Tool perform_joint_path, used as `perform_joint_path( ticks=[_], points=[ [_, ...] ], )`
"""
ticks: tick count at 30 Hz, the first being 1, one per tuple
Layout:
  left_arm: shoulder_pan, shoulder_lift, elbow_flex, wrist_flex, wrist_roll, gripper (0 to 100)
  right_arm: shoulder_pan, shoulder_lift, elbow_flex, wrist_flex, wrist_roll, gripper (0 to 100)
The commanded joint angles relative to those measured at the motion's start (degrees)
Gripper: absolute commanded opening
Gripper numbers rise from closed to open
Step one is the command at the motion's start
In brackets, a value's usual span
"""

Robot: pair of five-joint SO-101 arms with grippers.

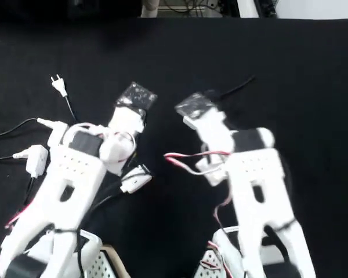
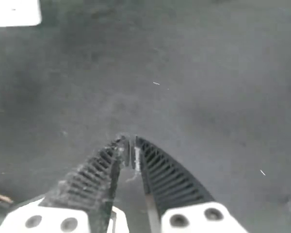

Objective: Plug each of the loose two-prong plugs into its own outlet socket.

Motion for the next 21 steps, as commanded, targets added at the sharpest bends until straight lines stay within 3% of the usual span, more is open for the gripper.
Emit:
perform_joint_path(
  ticks=[1,6,11,15,21],
  points=[
    [3.6,-6.6,0.9,-1.2,6.2,3,6.3,-8.2,2.3,0.7,2.8,1.5],
    [10.5,-9.9,5.6,-1.2,7.2,3,13.4,-16.6,8.7,2.4,9.1,1.5],
    [14.0,-9.9,10.4,-1.2,-1.0,3,25.1,-18.9,10.5,3.4,19.4,1.5],
    [18.2,-10.2,14.1,-3.0,-1.6,3,33.3,-18.9,10.8,3.4,26.3,1.5],
    [27.8,-10.1,14.2,-4.0,-1.4,5,39.6,-19.0,10.9,3.1,31.4,1.5]
  ],
)
